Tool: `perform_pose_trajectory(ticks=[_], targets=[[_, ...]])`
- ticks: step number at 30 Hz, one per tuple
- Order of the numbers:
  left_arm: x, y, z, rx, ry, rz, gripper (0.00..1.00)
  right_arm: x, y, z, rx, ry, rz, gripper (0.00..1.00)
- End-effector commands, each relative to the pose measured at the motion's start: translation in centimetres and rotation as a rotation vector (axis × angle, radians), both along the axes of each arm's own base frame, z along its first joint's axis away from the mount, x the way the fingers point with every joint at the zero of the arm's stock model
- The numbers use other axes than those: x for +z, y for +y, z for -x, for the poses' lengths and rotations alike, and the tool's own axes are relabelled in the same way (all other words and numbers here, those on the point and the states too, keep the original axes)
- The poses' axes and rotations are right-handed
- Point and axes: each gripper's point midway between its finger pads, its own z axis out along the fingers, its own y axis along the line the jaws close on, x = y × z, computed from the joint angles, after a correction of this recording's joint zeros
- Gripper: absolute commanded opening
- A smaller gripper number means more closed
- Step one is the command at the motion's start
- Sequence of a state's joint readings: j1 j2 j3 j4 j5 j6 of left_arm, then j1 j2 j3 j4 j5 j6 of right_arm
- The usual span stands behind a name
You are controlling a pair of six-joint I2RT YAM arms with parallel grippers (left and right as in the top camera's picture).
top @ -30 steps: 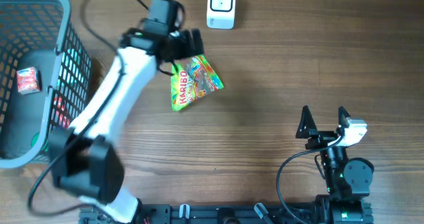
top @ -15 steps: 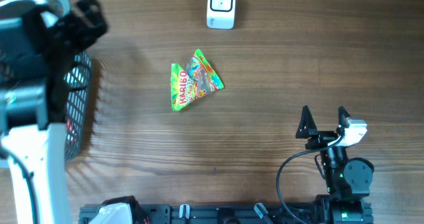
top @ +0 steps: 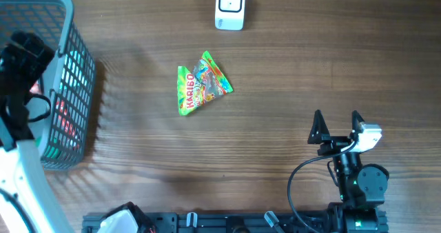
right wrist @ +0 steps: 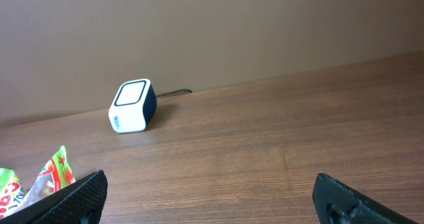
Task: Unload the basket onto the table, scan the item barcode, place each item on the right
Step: 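Reach the left gripper into the basket and grasp the Kleenex pack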
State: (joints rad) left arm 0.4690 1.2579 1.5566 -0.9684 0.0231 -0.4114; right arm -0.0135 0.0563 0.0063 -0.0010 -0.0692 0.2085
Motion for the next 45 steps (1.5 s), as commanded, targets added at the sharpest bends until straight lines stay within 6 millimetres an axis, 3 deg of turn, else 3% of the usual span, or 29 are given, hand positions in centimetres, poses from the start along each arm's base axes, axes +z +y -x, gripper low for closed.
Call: perform_pose_trajectory(ticks=[1, 5, 9, 13, 14, 17, 21, 26, 32, 37, 39, 43, 44, 45], targets=[[-5.4, 1.6, -0.4, 0.109, 0.163, 0.126, 1.00, 0.0, -0.1, 0.0, -0.010, 0.001, -0.001, 1.00], [-8.8, 3.8, 1.1, 0.265, 0.256, 0.234, 1.00, -0.1, -0.1, 0.0, -0.010, 0.001, -0.001, 1.00], [-8.3, 6.7, 1.5, 0.306, 0.219, 0.195, 1.00, 0.0, -0.1, 0.0, -0.010, 0.001, -0.001, 1.00], [-7.7, 9.5, -0.6, 0.140, 0.232, -0.016, 1.00, 0.0, -0.1, 0.0, -0.010, 0.001, -0.001, 1.00], [-8.7, 10.5, -2.0, 0.067, 0.268, -0.087, 1.00, -0.1, -0.1, 0.0, -0.010, 0.001, -0.001, 1.00], [-11.8, 12.8, -3.6, 0.081, 0.322, -0.106, 1.00, -0.1, -0.1, 0.0, -0.010, 0.001, -0.001, 1.00], [-18.2, 14.8, -5.8, 0.036, 0.416, -0.086, 1.00, 0.0, -0.1, 0.0, -0.010, 0.001, -0.001, 1.00], [-25.5, 16.4, -7.1, -0.029, 0.526, -0.079, 1.00, 0.0, -0.1, 0.0, -0.010, 0.001, -0.001, 1.00], [-29.6, 17.5, -8.4, -0.028, 0.531, -0.074, 1.00, 0.0, -0.1, 0.0, -0.010, 0.001, -0.001, 1.00], [-33.3, 17.4, -8.1, -0.036, 0.577, -0.038, 0.99, -0.1, -0.1, 0.0, -0.010, 0.001, -0.001, 1.00], [-33.7, 17.4, -8.0, -0.038, 0.584, -0.033, 0.86, 0.0, -0.1, 0.0, -0.010, 0.001, -0.001, 1.00], [-33.5, 17.2, -7.8, -0.039, 0.591, -0.027, 0.22, 0.0, -0.1, 0.0, -0.010, 0.001, 0.000, 1.00], [-33.3, 17.1, -7.7, -0.040, 0.593, -0.025, 0.16, 0.0, -0.1, 0.0, -0.010, 0.001, -0.001, 1.00], [-33.0, 17.0, -7.6, -0.040, 0.593, -0.025, 0.16, 0.0, -0.1, 0.0, -0.010, 0.001, -0.001, 1.00]])
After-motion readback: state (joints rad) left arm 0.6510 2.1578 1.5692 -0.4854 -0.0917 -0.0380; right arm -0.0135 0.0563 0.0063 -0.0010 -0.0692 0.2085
